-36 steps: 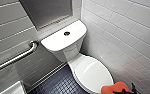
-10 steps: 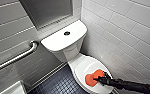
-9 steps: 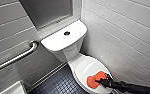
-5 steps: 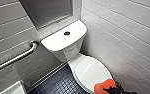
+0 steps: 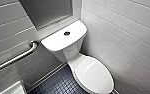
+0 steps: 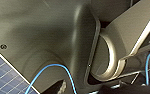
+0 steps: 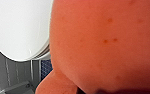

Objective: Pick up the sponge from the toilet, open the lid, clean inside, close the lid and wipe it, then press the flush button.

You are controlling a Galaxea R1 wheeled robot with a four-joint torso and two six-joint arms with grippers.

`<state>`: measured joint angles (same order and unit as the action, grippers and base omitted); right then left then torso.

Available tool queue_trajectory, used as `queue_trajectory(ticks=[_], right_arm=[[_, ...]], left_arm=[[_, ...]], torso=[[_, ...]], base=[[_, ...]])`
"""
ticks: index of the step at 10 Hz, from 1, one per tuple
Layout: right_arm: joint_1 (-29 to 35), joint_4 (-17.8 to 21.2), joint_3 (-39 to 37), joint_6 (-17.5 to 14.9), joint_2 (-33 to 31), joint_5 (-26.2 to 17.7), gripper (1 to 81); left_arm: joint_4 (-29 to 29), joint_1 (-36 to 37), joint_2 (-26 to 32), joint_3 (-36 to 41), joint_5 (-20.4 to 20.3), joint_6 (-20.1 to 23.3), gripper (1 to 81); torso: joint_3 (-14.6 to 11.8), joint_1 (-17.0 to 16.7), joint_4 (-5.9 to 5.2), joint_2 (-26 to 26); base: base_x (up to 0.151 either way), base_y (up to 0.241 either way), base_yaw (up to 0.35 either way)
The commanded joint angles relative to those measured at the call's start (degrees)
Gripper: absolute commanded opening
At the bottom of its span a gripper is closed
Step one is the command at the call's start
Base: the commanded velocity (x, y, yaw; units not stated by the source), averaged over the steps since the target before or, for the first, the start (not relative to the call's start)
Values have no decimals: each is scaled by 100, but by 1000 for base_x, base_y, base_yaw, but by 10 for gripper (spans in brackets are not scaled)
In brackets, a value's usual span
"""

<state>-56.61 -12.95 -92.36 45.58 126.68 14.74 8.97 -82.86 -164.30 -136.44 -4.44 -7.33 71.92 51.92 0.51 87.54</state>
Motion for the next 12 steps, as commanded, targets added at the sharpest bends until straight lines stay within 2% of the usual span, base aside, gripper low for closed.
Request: queue_trajectory(ticks=[1, 2, 4, 6, 9, 11, 12], right_arm=[[-277, -130, 270, -40, -614, 284, 10], [-155, -120, 631, -40, -817, 22, 10], [442, -120, 1264, -40, -1169, -769, 10], [1311, -120, 1537, -40, -1152, -1762, 10], [2463, -112, 1415, 12, -573, -2808, 10], [3027, -138, 1125, 250, 25, -3371, 10], [3238, -138, 924, 267, 384, -3678, 10]], left_arm=[[26, -200, 2, 64, 496, 38, 811], [34, -200, -15, 73, 496, 38, 811], [34, -200, -24, 82, 488, 38, 811], [34, -200, -24, 82, 479, 38, 811], [26, -200, -16, 73, 470, 38, 811], [26, -200, -24, 90, 461, 38, 811], [26, -200, -24, 73, 461, 38, 811]], torso=[[0, 0, 0, 0], [0, 0, 0, 0], [-2, 0, 0, 2], [-2, 0, 0, 2], [-2, 0, 0, 2], [-2, 0, 0, 2], [-2, 0, 0, 2]], base=[[0, 0, 0], [0, 0, 0], [0, 0, 0], [0, 0, 0], [0, 0, 0], [0, 0, 0], [0, 0, 0]])
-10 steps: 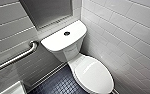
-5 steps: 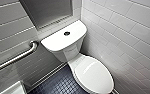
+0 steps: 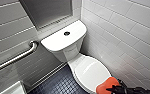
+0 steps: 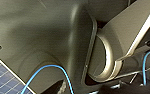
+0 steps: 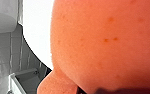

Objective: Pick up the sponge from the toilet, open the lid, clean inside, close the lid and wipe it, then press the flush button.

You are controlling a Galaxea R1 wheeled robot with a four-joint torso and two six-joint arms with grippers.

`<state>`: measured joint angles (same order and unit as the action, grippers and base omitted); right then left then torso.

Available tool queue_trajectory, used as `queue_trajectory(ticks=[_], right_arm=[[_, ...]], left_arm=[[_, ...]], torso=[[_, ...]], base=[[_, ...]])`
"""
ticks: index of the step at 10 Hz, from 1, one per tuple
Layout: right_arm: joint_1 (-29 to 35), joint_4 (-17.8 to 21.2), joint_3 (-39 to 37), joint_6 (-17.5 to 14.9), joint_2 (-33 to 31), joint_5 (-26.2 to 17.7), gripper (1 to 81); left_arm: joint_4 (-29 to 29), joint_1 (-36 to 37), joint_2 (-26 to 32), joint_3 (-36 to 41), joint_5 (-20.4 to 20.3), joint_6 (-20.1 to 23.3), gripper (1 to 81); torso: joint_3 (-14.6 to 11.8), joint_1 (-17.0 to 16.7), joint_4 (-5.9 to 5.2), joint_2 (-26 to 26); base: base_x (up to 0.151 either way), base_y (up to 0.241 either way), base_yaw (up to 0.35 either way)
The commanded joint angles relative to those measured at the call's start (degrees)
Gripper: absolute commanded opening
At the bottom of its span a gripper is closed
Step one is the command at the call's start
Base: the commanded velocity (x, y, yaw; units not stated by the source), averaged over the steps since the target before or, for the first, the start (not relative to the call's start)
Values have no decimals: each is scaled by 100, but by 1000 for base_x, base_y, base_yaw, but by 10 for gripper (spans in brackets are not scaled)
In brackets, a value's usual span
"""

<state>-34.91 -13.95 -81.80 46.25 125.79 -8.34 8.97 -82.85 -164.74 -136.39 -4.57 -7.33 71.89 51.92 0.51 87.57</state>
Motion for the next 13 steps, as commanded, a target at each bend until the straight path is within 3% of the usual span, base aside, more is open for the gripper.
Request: queue_trajectory(ticks=[1, 6, 10, 11, 13], right_arm=[[1261, -38, -352, 209, 825, -1626, 10], [2140, -328, -1284, 710, 2285, -2444, 10], [2713, -328, -1793, 771, 3138, -2444, 10], [2669, -424, -1882, 771, 3322, -2348, 10], [2405, -969, -2004, 876, 3525, -1436, 10]], left_arm=[[26, -193, 29, 68, 466, 38, 811], [17, -184, 38, 68, 475, 38, 811], [17, -184, 38, 51, 466, 30, 811], [17, -175, 29, 60, 475, 30, 811], [-9, -175, 55, 51, 492, 30, 811]], torso=[[0, 0, 0, 0], [2, 0, 0, 0], [2, 0, 0, -2], [2, 0, 0, -2], [2, 0, 0, -4]], base=[[0, 0, 0], [0, 0, 0], [0, 0, 0], [0, 0, 0], [0, 0, 0]])
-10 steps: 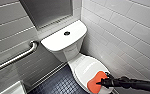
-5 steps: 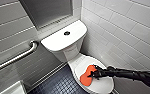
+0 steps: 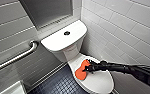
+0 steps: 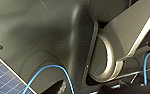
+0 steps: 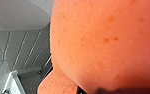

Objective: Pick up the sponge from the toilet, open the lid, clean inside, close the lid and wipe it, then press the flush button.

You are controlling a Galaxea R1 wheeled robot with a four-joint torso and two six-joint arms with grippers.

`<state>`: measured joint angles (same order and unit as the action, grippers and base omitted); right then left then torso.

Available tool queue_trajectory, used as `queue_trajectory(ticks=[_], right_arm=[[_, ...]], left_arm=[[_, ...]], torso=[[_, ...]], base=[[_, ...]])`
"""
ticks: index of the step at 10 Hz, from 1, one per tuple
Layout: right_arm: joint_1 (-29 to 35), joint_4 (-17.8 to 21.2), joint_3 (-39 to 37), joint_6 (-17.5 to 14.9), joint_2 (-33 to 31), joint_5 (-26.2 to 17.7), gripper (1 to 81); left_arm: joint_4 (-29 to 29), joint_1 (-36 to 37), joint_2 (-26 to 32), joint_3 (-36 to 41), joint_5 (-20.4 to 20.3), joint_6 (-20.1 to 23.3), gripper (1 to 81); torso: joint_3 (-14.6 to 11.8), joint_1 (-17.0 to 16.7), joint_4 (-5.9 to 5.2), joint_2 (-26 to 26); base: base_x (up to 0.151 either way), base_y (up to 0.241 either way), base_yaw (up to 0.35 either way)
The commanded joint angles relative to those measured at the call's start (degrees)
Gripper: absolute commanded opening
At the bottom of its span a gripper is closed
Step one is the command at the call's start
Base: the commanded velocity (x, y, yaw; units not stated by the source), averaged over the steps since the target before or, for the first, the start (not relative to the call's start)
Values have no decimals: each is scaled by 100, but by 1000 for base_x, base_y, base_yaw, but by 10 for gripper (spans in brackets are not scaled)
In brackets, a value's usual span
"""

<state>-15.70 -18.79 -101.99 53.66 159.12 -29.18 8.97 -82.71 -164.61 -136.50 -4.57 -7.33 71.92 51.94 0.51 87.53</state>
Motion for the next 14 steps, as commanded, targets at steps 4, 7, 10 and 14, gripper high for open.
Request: queue_trajectory(ticks=[4, 7, 10, 14], right_arm=[[-77, -565, -715, 188, 544, 1292, 10], [-798, -617, -279, 180, 89, 1284, 10], [-1291, -644, 689, 197, -1027, 1363, 10], [-2081, -643, 1182, 215, -2100, 1810, 10]], left_arm=[[-18, -189, 33, 62, 510, 21, 811], [16, -189, 15, 62, 510, 21, 811], [17, -189, 77, 62, 518, 30, 811], [17, -189, 112, 62, 510, 30, 811]], torso=[[0, 0, 0, 0], [0, 0, 0, 0], [0, 0, 0, 0], [0, 0, 0, 0]], base=[[0, 0, 0], [0, 0, 0], [0, 0, 0], [0, 0, 0]])
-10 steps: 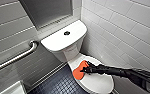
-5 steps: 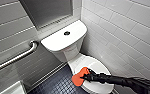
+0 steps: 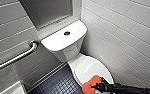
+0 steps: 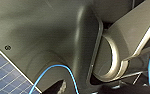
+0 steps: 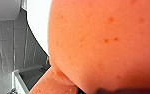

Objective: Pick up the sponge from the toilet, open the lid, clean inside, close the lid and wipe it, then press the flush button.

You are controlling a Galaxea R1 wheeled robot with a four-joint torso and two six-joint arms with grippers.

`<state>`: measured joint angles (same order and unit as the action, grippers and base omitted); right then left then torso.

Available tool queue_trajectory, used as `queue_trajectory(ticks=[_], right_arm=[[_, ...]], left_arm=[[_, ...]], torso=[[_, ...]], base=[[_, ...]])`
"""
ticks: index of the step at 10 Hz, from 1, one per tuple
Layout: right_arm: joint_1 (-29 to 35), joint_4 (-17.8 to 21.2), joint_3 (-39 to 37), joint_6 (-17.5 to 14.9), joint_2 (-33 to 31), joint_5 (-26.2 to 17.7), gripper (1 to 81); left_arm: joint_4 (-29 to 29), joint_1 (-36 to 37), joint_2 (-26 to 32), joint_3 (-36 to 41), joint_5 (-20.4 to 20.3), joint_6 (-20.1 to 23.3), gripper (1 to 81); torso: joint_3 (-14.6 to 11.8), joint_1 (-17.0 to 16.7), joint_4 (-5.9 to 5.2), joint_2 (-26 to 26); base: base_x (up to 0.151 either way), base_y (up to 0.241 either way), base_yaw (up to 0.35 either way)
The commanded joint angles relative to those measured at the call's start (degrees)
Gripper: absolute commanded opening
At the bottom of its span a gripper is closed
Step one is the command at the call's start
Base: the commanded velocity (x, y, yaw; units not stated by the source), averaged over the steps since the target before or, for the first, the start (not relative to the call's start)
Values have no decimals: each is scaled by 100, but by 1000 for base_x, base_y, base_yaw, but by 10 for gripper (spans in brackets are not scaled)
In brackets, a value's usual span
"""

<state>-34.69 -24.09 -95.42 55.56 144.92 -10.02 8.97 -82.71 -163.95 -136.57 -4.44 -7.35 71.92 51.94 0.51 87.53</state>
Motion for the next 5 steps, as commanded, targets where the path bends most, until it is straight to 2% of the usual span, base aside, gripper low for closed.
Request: queue_trajectory(ticks=[1, 3, 5], right_arm=[[-428, -114, 534, 25, -908, 157, 10], [-1078, -105, 569, 25, -1541, 843, 10], [-1633, -96, 700, 25, -2418, 1326, 10]], left_arm=[[17, -189, 55, 69, 497, 32, 811], [17, -189, 73, 69, 505, 32, 811], [26, -189, 73, 95, 514, 32, 811]], torso=[[0, 0, 0, 0], [0, 0, 0, 2], [0, 0, 0, 2]], base=[[0, 0, 0], [0, 0, 0], [0, 0, 0]])
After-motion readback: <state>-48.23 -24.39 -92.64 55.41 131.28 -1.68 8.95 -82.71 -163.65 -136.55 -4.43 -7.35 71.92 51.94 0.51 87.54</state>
